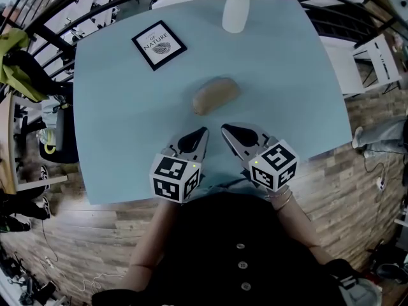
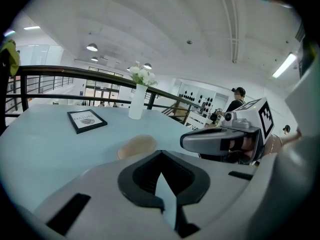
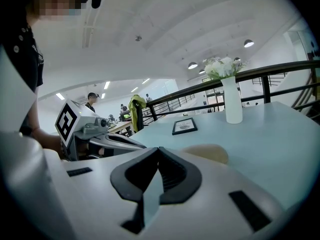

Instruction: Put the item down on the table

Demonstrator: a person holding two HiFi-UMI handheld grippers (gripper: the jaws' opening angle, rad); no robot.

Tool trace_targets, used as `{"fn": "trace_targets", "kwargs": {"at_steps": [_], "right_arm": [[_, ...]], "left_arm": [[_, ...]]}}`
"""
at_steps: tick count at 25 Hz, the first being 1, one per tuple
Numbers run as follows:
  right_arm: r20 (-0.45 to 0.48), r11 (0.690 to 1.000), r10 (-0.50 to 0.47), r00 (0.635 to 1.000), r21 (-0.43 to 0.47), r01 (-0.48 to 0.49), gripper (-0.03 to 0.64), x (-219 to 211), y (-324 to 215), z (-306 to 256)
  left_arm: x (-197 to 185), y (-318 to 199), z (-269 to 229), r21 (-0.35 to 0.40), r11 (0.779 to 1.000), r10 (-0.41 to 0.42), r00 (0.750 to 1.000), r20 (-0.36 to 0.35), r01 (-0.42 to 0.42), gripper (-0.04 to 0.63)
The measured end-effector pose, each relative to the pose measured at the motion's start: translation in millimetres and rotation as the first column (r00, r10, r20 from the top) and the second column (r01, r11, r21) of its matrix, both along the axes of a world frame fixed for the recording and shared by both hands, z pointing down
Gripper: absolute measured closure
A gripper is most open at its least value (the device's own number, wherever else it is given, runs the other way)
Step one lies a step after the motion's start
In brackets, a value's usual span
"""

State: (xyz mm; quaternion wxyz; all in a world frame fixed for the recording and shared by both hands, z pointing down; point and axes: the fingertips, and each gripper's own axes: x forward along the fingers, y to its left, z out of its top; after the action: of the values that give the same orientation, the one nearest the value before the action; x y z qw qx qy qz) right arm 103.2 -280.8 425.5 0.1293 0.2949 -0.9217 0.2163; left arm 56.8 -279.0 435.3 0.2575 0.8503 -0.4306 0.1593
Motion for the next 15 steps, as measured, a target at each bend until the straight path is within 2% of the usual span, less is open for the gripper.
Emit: {"fn": "trace_targets", "kwargs": {"at_steps": [12,15], "right_arm": [[0.002,1.000,0.006,1.000,-0.006,-0.006,0.614,-0.1,3.2,2.0],[0.000,1.000,0.001,1.000,-0.010,-0.001,0.614,0.1,5.1,3.8]], "left_arm": [[-3.2,3.6,0.3,0.002,1.000,-0.001,1.000,-0.004,0.001,0.578],[-2.8,7.1,2.8,-0.017,1.000,0.004,1.000,0.002,-0.003,0.578]]}}
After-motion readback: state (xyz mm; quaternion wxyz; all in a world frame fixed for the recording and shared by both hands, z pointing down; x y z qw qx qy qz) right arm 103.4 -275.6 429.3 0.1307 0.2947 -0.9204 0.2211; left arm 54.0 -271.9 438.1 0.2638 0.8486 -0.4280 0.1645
